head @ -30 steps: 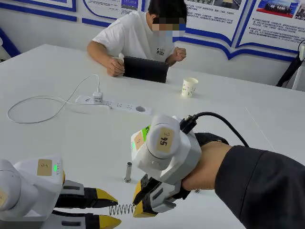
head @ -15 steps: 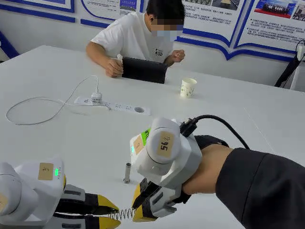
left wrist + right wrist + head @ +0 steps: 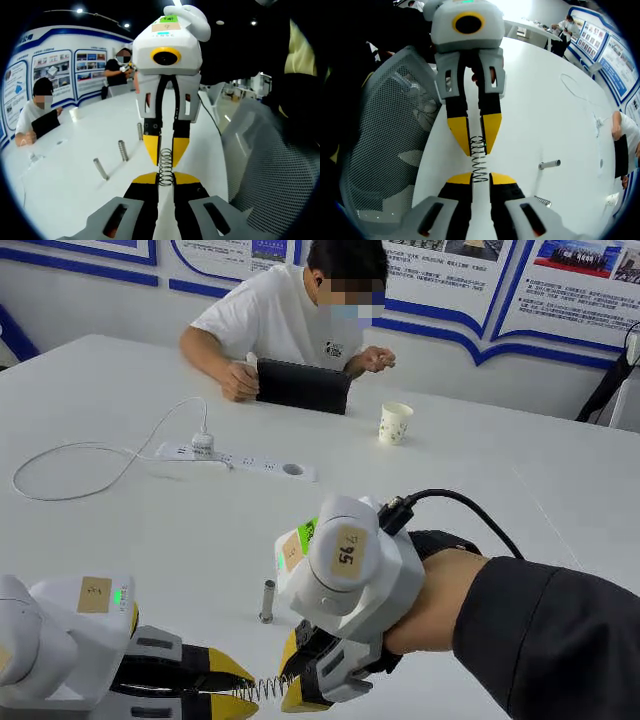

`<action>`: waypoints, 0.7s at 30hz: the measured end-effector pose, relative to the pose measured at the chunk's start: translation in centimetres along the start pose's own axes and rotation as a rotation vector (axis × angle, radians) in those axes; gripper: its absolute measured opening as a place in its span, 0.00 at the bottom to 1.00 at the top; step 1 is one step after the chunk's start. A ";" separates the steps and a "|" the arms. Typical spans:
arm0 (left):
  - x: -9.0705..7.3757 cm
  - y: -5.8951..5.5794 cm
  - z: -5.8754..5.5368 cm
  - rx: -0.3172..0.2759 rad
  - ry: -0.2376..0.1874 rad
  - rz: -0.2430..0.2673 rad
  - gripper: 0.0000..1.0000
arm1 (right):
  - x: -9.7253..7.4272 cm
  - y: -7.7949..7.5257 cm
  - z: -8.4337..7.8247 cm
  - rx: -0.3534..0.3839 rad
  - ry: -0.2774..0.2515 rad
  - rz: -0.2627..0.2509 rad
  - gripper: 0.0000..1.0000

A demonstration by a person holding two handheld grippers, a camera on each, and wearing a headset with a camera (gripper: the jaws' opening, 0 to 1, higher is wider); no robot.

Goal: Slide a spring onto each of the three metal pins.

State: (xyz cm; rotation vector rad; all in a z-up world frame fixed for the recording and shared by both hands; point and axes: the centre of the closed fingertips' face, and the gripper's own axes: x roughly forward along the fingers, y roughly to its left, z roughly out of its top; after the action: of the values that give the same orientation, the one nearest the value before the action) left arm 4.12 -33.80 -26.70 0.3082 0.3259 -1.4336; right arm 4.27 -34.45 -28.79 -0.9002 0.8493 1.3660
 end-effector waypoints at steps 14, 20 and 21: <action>0.0 0.4 -0.4 -0.012 0.006 0.010 0.10 | -0.6 -0.3 0.9 -0.012 -0.023 -0.011 0.12; 0.1 0.5 -0.5 -0.016 0.006 0.013 0.10 | -1.2 -0.5 1.7 -0.013 -0.046 -0.017 0.12; 0.1 0.5 -0.5 -0.016 0.007 0.014 0.10 | -1.2 -0.5 1.9 -0.011 -0.050 -0.017 0.12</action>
State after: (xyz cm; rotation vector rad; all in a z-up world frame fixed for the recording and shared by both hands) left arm 4.58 -33.61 -27.15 0.3016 0.3402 -1.4160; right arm 4.71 -33.27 -26.86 -0.8759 0.7954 1.3742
